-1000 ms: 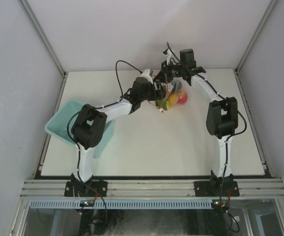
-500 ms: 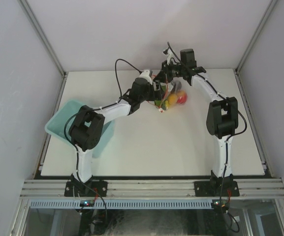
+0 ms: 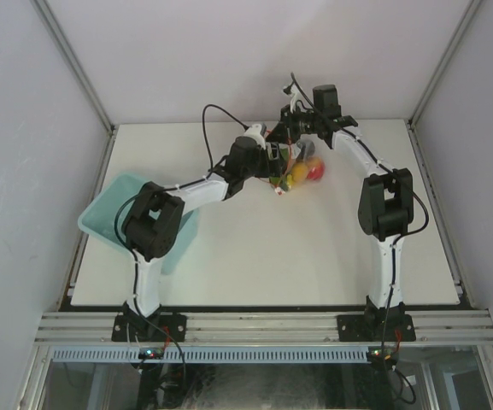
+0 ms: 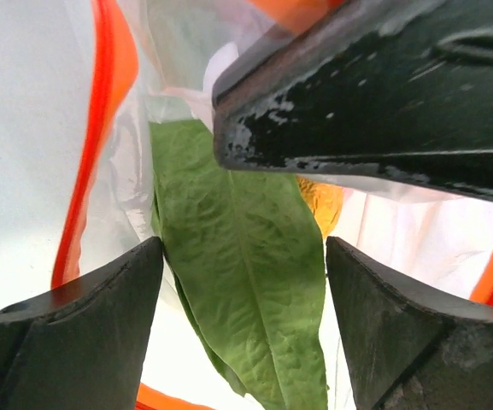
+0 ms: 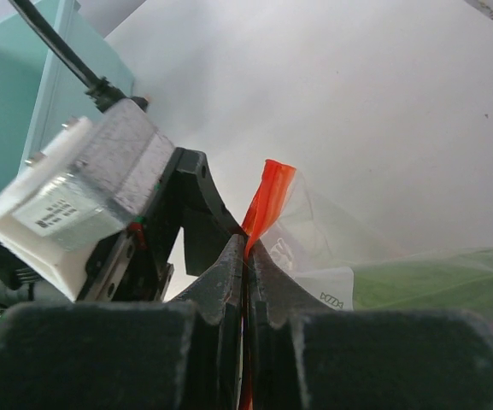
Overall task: Open the zip-top bag and remove the fake food
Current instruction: Pick up the fake vegetable from the zipper food storage bag.
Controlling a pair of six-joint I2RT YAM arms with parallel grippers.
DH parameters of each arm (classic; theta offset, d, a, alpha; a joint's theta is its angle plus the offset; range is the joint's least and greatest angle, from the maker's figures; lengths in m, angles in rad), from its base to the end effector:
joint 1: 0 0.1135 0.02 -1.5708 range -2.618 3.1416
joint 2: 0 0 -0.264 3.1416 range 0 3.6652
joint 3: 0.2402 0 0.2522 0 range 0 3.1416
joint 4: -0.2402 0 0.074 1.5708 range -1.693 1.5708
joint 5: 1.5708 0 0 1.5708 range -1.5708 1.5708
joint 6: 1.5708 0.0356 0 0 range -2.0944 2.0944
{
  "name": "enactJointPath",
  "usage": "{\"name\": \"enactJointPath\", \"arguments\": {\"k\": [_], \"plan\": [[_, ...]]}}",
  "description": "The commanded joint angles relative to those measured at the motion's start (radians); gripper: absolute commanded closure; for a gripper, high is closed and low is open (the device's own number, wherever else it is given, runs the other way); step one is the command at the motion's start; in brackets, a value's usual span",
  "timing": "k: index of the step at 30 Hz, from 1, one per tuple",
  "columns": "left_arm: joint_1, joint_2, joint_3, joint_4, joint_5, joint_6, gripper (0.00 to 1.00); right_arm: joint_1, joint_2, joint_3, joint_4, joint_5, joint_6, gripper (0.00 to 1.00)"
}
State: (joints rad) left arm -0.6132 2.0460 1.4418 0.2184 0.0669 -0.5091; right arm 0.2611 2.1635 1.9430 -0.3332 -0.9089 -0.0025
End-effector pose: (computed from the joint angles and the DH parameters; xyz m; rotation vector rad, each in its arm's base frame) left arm 0.3895 -0.2770 0.2172 0.1522 2.0377 -0.7897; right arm 0.4769 0.1565 0.2870 -0.8027 1.9110 1.1126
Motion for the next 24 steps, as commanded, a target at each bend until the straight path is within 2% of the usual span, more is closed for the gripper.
{"name": "enactJointPath", "arguments": {"k": [1, 11, 17, 24], "plan": [[0.000, 0.031, 0.032, 0.029, 0.040, -0.021, 0.20, -0.002, -0.051, 0.007, 0.056, -0.036, 0.008, 1.00], [-0.003, 0.068, 0.007, 0.130, 0.030, -0.052, 0.23, -0.002, -0.046, 0.006, 0.066, -0.040, 0.015, 1.00], [-0.002, 0.099, 0.029, 0.110, 0.020, -0.051, 0.35, -0.003, -0.045, 0.005, 0.066, -0.042, 0.016, 1.00], [0.000, 0.128, 0.047, 0.082, 0.008, -0.045, 0.41, -0.006, -0.044, 0.004, 0.067, -0.044, 0.018, 1.00]]}}
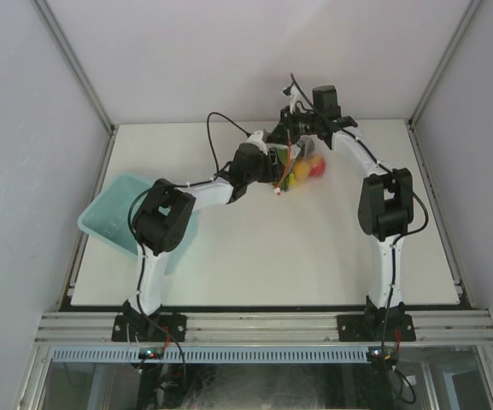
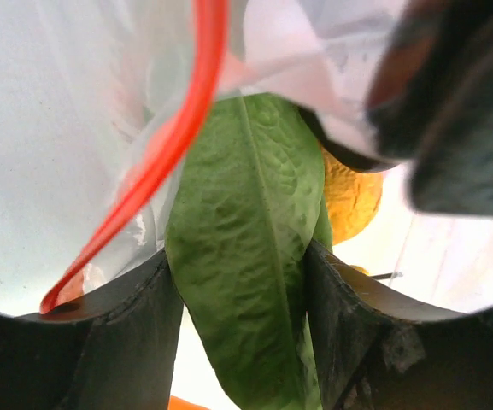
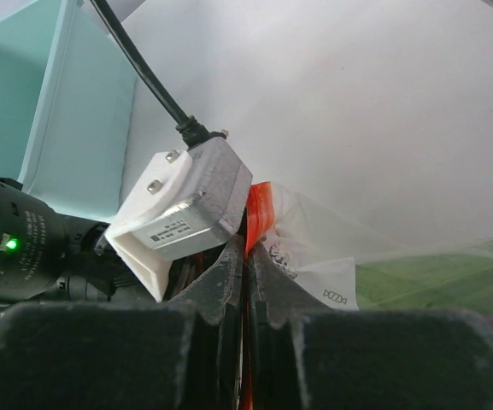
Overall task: Open the zip-top bag and remove the fake food
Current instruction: Pick up the fake vegetable from the zipper food storage bag.
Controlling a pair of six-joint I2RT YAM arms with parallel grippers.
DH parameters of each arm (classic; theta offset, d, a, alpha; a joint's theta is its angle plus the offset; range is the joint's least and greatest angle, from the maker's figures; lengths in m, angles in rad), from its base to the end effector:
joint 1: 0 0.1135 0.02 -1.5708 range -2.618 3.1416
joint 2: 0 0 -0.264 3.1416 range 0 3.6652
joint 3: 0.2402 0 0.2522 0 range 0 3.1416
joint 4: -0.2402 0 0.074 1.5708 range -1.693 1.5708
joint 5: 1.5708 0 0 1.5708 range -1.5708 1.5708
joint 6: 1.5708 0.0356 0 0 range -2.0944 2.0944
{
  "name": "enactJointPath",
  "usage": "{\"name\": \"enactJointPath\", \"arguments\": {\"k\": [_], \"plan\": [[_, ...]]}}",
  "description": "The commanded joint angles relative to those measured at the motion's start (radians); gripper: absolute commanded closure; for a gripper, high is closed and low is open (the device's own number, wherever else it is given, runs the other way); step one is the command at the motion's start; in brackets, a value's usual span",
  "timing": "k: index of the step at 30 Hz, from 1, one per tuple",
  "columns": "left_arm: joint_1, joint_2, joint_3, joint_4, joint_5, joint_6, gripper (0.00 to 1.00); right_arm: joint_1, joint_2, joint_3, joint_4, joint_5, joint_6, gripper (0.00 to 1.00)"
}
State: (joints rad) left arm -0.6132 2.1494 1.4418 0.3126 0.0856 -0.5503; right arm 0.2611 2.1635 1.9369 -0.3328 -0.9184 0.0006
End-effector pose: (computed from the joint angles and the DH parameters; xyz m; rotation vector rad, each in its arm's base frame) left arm 0.3994 -0.2848 0.1788 0.1237 2.0588 -0.8289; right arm 0.4764 0.1566 0.2852 -0.8037 1.9144 1.1264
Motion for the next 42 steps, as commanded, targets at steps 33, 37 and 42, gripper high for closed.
{"name": "enactJointPath", "arguments": {"k": [33, 37, 42], "plan": [[0.176, -0.281, -0.201, 0.227, 0.304, -0.331, 1.00, 0.034, -0.016, -0.033, 0.068, 0.139, -0.143, 1.00], [0.198, -0.308, -0.215, 0.242, 0.319, -0.358, 1.00, 0.039, -0.019, -0.064, 0.107, 0.159, -0.160, 1.00], [0.219, -0.331, -0.261, 0.329, 0.374, -0.430, 1.00, 0.041, -0.019, -0.089, 0.144, 0.208, -0.157, 1.00]]}}
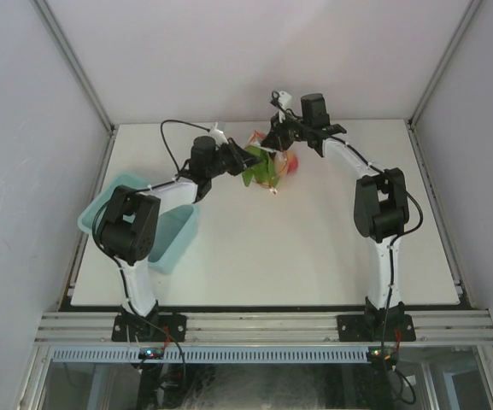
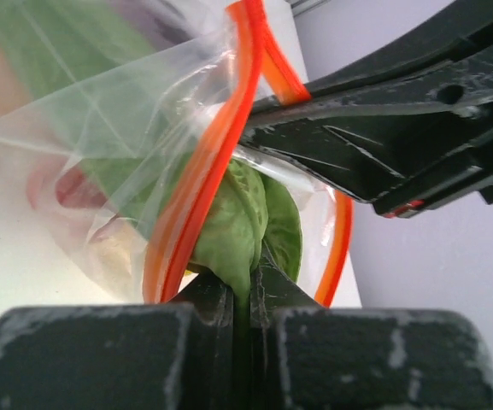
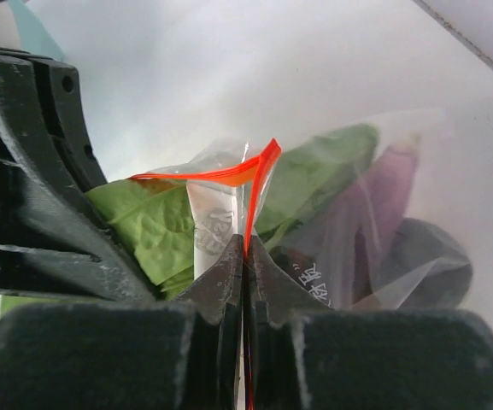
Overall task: Open the zip-top bag and remove the fake food
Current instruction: Pick up the fake vegetable from the zipper food storage bag.
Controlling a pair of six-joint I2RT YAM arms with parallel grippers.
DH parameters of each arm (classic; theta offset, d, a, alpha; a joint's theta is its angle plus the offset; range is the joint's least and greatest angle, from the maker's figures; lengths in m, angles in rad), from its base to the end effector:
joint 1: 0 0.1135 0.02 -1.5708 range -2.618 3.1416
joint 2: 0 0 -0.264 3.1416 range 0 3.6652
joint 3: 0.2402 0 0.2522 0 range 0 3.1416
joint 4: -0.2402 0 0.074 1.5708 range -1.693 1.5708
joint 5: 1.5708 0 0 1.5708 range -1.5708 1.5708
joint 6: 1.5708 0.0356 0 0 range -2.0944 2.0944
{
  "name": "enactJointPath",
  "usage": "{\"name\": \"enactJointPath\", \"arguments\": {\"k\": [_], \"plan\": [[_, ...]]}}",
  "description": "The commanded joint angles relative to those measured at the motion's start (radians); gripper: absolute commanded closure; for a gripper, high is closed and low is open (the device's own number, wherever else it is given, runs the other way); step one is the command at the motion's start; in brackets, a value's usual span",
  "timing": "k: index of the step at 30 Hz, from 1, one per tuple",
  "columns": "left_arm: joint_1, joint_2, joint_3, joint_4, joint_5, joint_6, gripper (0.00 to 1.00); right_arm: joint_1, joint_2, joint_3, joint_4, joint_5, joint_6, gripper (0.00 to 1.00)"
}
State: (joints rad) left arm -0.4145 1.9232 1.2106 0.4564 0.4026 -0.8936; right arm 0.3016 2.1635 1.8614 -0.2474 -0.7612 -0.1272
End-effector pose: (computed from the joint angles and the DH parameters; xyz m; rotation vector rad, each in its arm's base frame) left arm 0.3962 -0.1896 0.2195 -0.1670 1.9993 -1.2515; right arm 0.4742 0.1732 0.2648 -0.8751 1.8837 0.9067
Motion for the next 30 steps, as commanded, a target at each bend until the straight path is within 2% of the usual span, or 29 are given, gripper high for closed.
{"name": "enactJointPath", "arguments": {"k": [1, 8, 10, 13, 17, 20, 25, 30], "plan": [[0.026, -0.104, -0.039, 0.212, 0.071, -0.111, 1.00, 0.003, -0.020, -0.018, 0.067, 0.051, -0.030, 1.00], [0.079, -0.063, -0.097, 0.471, 0.135, -0.361, 1.00, 0.022, -0.049, -0.093, 0.147, 0.057, -0.067, 1.00], [0.092, -0.073, -0.101, 0.445, 0.117, -0.340, 1.00, 0.021, -0.066, -0.116, 0.169, 0.034, -0.070, 1.00], [0.092, -0.107, -0.080, 0.264, 0.049, -0.211, 1.00, 0.023, -0.094, -0.162, 0.223, -0.025, -0.070, 1.00], [0.094, -0.099, -0.071, 0.231, 0.015, -0.227, 1.00, 0.032, -0.093, -0.170, 0.237, -0.018, -0.075, 1.00], [0.103, -0.093, -0.097, 0.330, 0.006, -0.311, 1.00, 0.033, -0.086, -0.167, 0.234, 0.027, -0.075, 1.00], [0.139, -0.066, -0.171, 0.625, -0.040, -0.538, 1.00, 0.041, -0.086, -0.186, 0.261, 0.091, -0.083, 0.98], [0.141, -0.044, -0.174, 0.723, -0.061, -0.648, 1.00, 0.054, -0.088, -0.205, 0.291, 0.124, -0.094, 0.97]]}}
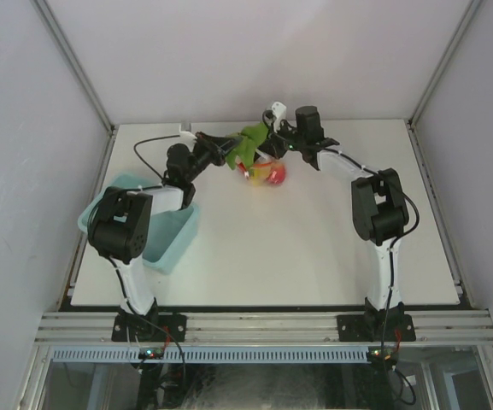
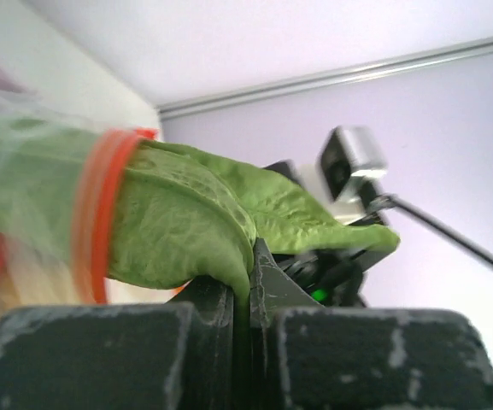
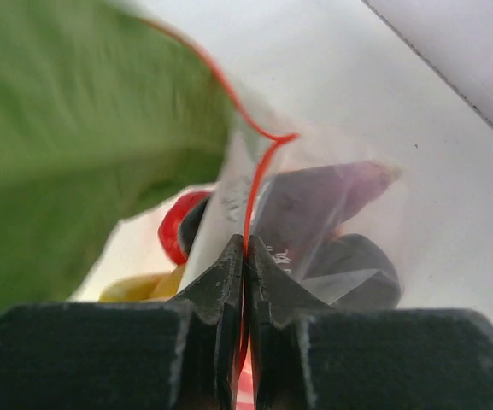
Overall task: Open the zip-top bag and remove the fake food
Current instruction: Pick up the fake vegetable from the zipper food storage bag.
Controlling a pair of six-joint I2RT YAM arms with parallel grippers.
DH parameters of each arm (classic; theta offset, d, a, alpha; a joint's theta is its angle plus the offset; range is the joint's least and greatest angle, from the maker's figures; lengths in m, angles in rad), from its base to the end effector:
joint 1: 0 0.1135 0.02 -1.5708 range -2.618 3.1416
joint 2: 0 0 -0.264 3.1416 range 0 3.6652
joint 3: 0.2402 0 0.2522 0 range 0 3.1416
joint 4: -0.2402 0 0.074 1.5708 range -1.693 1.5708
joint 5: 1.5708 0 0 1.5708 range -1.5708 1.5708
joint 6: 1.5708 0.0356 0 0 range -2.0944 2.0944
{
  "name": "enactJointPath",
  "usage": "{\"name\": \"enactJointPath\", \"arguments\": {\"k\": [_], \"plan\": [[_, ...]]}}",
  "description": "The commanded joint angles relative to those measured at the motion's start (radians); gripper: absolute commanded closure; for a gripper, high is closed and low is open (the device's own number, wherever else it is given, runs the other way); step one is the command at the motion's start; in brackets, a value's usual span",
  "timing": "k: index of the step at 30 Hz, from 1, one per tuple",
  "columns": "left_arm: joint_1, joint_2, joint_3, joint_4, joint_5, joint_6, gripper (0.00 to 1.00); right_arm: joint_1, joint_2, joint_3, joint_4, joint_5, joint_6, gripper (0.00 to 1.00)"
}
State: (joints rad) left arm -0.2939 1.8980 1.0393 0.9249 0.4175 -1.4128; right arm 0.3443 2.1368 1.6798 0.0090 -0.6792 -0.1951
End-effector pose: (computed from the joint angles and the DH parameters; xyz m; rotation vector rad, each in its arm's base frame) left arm 0.3946 -0.1345 0.2243 -0.5832 1.6653 -1.6252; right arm 0.4627 0.1897 0.2380 -0.9360 1.7620 0.7775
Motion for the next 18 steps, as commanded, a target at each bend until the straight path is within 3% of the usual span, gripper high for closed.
{"name": "enactJointPath", "arguments": {"k": [1, 5, 18], "plan": [[0.022, -0.020, -0.003, 0.263, -0.082, -0.136, 1.00, 0.014, -0.066, -0.030, 0.042, 0.043, -0.025, 0.97], [0.030, -0.027, 0.005, 0.267, -0.088, -0.149, 1.00, 0.015, -0.074, -0.052, 0.079, 0.040, -0.009, 0.97], [0.032, -0.144, -0.047, 0.265, 0.089, -0.114, 1.00, -0.036, -0.079, -0.081, 0.189, 0.077, 0.153, 1.00]]}}
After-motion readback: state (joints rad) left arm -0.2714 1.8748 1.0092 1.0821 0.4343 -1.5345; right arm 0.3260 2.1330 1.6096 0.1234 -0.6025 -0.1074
